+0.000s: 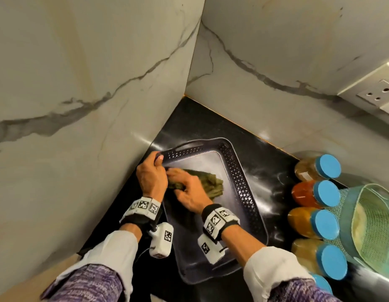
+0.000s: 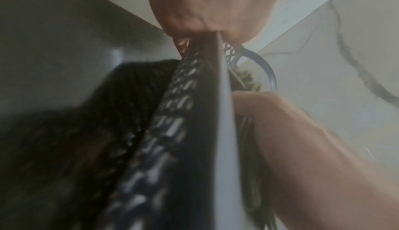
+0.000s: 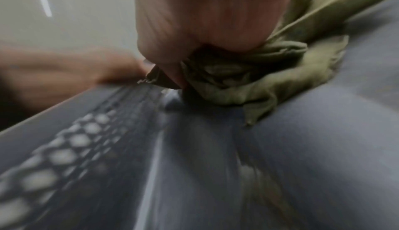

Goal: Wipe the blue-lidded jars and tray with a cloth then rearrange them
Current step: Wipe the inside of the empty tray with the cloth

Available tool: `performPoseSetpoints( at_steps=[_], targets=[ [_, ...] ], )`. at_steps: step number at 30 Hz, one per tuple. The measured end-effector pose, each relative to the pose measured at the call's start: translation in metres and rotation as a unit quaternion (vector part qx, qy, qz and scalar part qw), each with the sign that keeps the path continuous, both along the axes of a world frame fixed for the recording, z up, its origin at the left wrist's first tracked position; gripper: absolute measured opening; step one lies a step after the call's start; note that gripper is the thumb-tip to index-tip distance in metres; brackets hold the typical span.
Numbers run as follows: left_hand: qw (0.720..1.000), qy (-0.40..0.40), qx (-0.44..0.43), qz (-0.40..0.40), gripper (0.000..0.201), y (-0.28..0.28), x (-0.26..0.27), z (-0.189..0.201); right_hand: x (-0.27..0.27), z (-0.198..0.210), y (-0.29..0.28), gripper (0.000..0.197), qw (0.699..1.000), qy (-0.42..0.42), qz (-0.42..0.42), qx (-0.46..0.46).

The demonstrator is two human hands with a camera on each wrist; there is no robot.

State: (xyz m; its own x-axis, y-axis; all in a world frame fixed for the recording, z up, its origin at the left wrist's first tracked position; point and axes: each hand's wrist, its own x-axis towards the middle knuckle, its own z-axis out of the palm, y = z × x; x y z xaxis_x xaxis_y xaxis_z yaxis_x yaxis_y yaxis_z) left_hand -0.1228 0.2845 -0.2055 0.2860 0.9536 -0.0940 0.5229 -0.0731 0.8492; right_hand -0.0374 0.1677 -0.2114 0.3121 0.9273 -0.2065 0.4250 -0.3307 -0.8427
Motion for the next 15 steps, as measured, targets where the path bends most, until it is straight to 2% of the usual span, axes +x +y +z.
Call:
performPoseSetpoints(
  at_steps=[2,4,6,8,10,12,15],
  targets=[
    [0.998,0.01,-0.015,-0.057,0.019,0.011,0.001,-0.001,-0.007,0.003,0.0,0.068,1.0,0.015,0.027,0.001],
    [0.994,0.021,-0.02,-0.109,0.022,0.02,-0.001,-0.001,-0.001,0.005,0.001,0.072,0.999,-0.008,0.049,0.003],
    [0.993,0.017,-0.027,-0.111,0.043,0.017,-0.01,0.003,0.006,0.006,0.001,0.076,0.998,-0.037,0.059,-0.007],
    [0.995,-0.001,-0.056,-0.076,0.068,-0.006,-0.026,0.007,0.009,0.003,0.005,0.08,0.999,-0.048,-0.013,-0.001],
    [0.994,-0.007,-0.089,-0.056,0.081,-0.044,-0.046,0.009,0.01,0.001,0.011,0.079,0.989,-0.058,-0.132,0.011],
    [0.994,0.004,-0.087,-0.067,0.077,-0.076,-0.065,0.01,0.013,0.005,0.017,0.076,0.972,-0.061,-0.228,0.008],
    [0.995,0.024,-0.061,-0.071,0.053,-0.088,-0.078,0.009,0.028,0.011,0.018,0.072,0.948,-0.076,-0.308,0.0]
  ],
)
